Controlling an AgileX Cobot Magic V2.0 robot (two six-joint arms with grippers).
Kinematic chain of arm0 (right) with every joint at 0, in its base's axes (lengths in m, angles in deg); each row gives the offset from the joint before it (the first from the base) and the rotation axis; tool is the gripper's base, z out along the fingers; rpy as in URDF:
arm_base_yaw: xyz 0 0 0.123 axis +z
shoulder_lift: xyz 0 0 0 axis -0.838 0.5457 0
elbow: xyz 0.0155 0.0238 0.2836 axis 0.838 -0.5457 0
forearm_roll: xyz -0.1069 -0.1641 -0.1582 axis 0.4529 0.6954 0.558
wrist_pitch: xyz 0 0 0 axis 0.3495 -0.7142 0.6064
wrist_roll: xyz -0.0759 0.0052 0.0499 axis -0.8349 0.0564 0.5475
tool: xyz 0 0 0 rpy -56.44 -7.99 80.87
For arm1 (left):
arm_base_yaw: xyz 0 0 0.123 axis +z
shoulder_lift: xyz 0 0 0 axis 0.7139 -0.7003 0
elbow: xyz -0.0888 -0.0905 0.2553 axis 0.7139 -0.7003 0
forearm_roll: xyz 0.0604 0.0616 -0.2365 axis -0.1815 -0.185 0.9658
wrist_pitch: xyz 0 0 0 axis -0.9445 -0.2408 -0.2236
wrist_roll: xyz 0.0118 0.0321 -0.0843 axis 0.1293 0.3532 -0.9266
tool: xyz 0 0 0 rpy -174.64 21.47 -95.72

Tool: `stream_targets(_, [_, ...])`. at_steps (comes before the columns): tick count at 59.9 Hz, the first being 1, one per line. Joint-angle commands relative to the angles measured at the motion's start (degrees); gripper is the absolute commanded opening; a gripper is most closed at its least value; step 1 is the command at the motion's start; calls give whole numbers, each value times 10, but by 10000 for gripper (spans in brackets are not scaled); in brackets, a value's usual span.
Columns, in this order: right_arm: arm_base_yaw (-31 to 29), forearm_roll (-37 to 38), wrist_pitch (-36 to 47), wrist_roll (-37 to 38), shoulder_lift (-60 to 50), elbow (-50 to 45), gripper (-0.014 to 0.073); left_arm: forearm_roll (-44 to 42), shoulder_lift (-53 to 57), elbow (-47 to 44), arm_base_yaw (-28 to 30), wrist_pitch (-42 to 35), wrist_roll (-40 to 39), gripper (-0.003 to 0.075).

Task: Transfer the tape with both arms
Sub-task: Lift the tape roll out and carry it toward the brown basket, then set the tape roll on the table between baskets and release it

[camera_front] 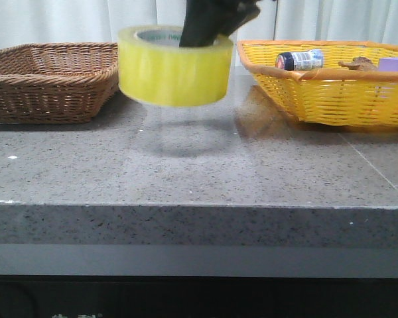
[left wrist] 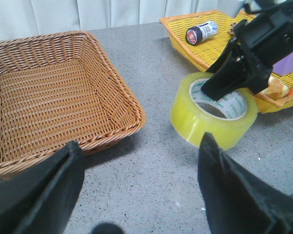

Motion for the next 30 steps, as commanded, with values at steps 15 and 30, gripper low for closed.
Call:
stream_targets(15, [0,-3,49,-31,17,15,170,6,-3,20,-4,-43,-2,492])
stream_targets(30, [0,-2,49,-31,20,15,305,6,-3,20,-4,-43,-2,492])
